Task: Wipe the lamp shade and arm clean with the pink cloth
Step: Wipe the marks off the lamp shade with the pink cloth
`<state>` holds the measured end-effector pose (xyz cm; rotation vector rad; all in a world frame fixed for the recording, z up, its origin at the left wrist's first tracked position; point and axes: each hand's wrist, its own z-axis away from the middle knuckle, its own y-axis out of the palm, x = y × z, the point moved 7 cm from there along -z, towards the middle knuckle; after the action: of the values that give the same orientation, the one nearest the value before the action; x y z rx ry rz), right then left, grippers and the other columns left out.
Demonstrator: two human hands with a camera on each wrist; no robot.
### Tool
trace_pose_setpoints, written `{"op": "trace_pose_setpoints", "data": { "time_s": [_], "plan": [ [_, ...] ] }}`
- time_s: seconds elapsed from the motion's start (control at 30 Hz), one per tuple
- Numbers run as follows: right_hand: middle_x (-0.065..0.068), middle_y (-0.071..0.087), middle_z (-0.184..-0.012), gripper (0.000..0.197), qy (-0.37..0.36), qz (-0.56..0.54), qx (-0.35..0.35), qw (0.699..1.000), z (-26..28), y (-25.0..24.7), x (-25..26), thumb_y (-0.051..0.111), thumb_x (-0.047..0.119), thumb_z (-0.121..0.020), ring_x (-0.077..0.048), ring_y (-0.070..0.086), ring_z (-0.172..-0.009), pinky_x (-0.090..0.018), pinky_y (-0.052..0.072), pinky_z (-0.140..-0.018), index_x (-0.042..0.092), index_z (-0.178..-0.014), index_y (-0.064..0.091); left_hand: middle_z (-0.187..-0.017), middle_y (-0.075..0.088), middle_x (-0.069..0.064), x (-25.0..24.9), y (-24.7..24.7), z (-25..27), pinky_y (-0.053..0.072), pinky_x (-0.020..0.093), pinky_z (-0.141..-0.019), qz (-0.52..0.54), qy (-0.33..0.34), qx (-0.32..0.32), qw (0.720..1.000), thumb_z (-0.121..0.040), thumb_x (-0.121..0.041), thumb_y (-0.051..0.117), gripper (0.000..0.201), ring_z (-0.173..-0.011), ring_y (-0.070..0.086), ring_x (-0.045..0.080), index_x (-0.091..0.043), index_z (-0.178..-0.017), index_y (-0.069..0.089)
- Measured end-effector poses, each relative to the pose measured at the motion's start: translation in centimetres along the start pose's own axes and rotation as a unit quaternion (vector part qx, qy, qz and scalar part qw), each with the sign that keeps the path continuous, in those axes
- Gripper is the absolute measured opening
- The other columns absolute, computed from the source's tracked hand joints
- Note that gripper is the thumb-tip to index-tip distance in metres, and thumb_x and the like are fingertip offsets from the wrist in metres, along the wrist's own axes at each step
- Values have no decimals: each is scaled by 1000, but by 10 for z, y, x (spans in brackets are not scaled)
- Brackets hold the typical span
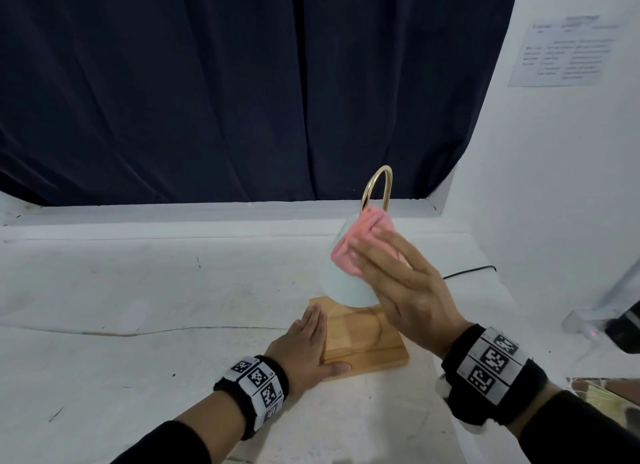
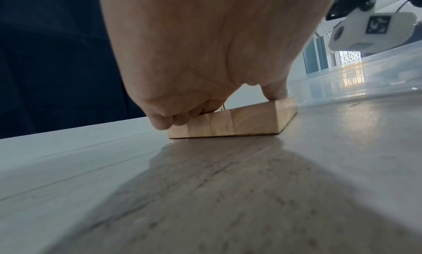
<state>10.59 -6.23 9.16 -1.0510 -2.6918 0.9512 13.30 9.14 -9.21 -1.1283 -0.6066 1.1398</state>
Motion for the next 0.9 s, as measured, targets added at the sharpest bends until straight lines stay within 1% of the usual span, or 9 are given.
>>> {"op": "trace_pose_setpoints", "data": {
  "time_s": [0.13, 0.3, 0.4, 0.47, 0.57, 0.63, 0.7, 0.8, 0.9],
  "plan": [
    [-22, 42, -153, 43, 121, -31, -32, 992, -15, -1, -10, 65, -2, -95, -39, 43, -140, -43, 38, -118, 4, -137, 62, -164, -24, 14, -2, -2, 2, -2, 37, -126, -3, -3, 2, 1000, -90, -77, 31, 111, -152, -21, 20, 0, -155, -15],
    [-12, 7, -171, 59, 228, -151, 39, 961, -8, 16, 1, 37, -1, -108, -18, 8, -159, -19, 16, -124, 17, -161, 18, -164, -22, 15, -5, -5, 4, -3, 34, -125, -10, -3, -2, 1000, -93, -74, 32, 107, -152, -20, 20, 0, -156, -14],
    [6, 14, -170, 59, 352, -206, 45, 912, 5, 18, -5, 35, 16, -111, -4, 16, -154, -4, 16, -115, 25, -161, 4, -164, -23, 15, -5, -5, 4, -3, 34, -125, -9, -3, 2, 1000, -93, -74, 32, 107, -152, -20, 21, 0, -155, -15],
    [7, 22, -168, 57, 422, -216, 60, 879, 20, 20, -6, 33, 26, -110, -10, 29, -151, -8, 21, -113, 24, -162, 8, -163, -25, 15, -6, -5, 5, -4, 33, -124, -5, -3, 7, 1000, -93, -74, 32, 108, -152, -21, 21, 0, -155, -17],
    [-7, 35, -164, 57, 456, -204, 80, 863, 38, 24, 2, 34, 20, -110, -29, 46, -143, -26, 36, -115, 20, -162, 12, -163, -25, 16, -6, -6, 6, -4, 33, -122, -9, -6, 13, 1000, -93, -73, 32, 107, -152, -21, 22, 0, -155, -17],
    [-17, 43, -158, 59, 477, -209, 70, 851, 49, 26, 7, 38, 15, -109, -35, 51, -137, -26, 42, -107, 20, -162, 12, -163, -26, 16, -7, -6, 5, -4, 33, -122, -8, -6, 17, 1000, -93, -72, 33, 107, -152, -21, 22, 0, -155, -17],
    [-12, 31, -165, 62, 462, -208, 34, 862, 51, 23, 15, 42, 11, -108, -23, 36, -149, -14, 35, -113, 22, -159, 8, -163, -26, 16, -6, -6, 4, -3, 35, -123, -8, -6, 20, 1000, -93, -72, 34, 107, -152, -20, 23, 0, -155, -16],
    [-2, 9, -167, 67, 417, -176, -8, 892, 41, 22, 26, 46, 2, -106, -13, 11, -154, -11, 17, -121, 18, -158, 7, -163, -25, 18, -5, -4, 2, -2, 36, -125, -18, -2, 23, 1000, -94, -72, 33, 107, -153, -20, 24, 2, -155, -14],
    [-1, 7, -167, 67, 361, -131, -43, 922, 12, 20, 29, 46, -9, -103, -7, 3, -156, -19, 13, -126, 9, -160, 17, -162, -25, 19, -4, -3, 0, -1, 36, -125, -29, -1, 28, 999, -94, -72, 30, 106, -152, -20, 25, 2, -154, -15]
  ]
}}
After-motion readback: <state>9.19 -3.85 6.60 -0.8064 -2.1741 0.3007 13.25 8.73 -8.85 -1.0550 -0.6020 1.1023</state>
